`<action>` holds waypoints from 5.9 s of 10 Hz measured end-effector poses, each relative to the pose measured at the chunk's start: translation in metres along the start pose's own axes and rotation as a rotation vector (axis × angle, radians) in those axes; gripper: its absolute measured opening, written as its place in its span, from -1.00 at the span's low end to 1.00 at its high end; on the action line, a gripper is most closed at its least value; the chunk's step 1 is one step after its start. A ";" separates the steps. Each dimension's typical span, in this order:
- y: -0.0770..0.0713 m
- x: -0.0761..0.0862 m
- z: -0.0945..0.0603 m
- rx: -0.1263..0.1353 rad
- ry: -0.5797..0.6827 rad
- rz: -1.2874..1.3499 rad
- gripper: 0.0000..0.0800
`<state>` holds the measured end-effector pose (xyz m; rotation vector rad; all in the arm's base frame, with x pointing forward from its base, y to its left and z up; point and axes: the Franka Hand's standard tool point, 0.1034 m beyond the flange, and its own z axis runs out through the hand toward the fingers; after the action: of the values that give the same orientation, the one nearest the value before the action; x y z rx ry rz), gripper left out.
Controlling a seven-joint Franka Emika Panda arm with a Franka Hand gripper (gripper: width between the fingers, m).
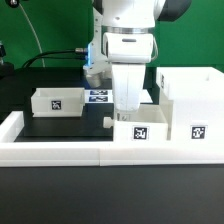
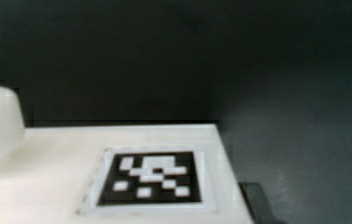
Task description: Assemble drawer
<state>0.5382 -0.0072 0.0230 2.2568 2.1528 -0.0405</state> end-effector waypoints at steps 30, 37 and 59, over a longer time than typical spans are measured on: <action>-0.006 0.003 0.006 -0.044 -0.003 -0.013 -0.89; -0.008 -0.001 0.007 -0.038 -0.003 -0.007 -0.89; -0.015 0.009 0.010 -0.055 -0.005 0.031 -0.89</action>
Offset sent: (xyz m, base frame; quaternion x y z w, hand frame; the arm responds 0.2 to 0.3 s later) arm 0.0000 0.0000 0.0000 0.0000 0.0000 0.0000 1.0000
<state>0.5236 0.0020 0.0128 2.2578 2.0892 0.0135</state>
